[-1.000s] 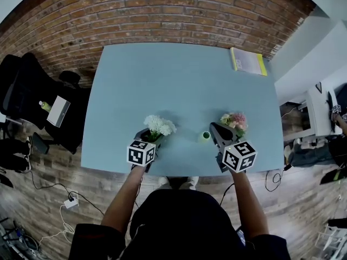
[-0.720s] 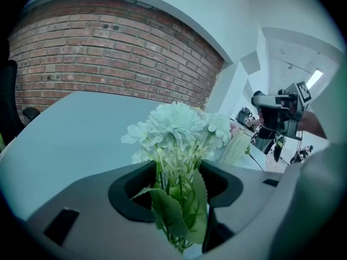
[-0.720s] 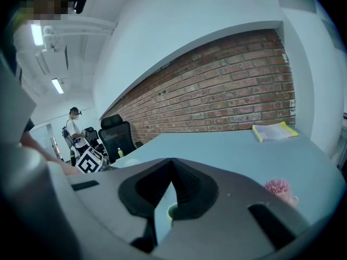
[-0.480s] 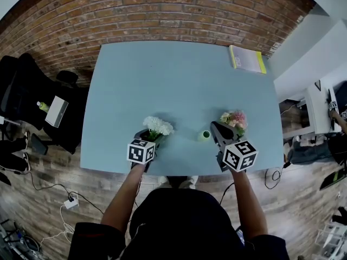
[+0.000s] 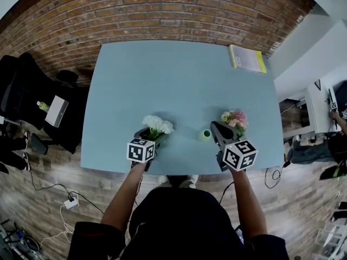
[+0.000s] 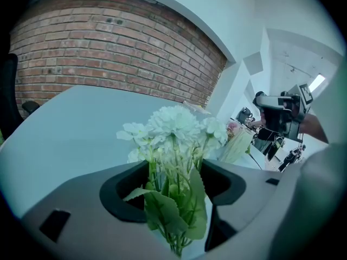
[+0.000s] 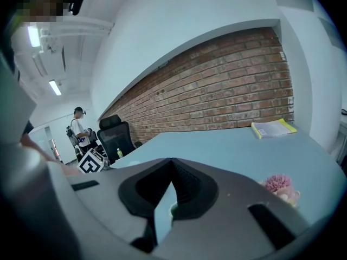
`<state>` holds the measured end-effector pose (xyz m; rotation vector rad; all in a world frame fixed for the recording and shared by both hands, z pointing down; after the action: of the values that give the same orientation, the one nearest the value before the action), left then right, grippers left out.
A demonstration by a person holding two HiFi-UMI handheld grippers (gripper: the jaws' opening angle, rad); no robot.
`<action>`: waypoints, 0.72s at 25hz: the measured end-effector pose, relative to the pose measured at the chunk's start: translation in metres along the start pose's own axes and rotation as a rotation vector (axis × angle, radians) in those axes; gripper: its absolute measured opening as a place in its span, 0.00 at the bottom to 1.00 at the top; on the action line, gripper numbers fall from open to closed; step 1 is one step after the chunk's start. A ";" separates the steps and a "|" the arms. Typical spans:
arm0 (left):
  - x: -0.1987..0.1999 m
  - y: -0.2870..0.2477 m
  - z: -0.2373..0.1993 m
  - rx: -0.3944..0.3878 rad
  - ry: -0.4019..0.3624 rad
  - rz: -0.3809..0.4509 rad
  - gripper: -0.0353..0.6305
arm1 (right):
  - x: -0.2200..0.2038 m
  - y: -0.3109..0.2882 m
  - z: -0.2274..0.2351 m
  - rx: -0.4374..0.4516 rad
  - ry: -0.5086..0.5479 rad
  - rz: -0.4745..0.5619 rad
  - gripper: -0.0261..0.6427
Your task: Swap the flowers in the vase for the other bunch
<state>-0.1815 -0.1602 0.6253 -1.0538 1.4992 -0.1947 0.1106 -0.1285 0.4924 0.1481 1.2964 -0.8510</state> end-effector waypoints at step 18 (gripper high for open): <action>0.008 0.009 0.002 0.016 0.030 0.047 0.53 | 0.000 0.006 0.010 -0.005 -0.007 -0.010 0.05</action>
<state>-0.1829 -0.1596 0.6134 -1.0056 1.5458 -0.1898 0.1222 -0.1297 0.4937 0.1350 1.2929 -0.8561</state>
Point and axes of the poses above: the fingertips, and each gripper's own axes: y backward along the fingers, z to its right, x out of its top, the point moved 8 cm from there along y, backward along the fingers, and after that the axes turned 8 degrees about x, right-handed, at the moved point
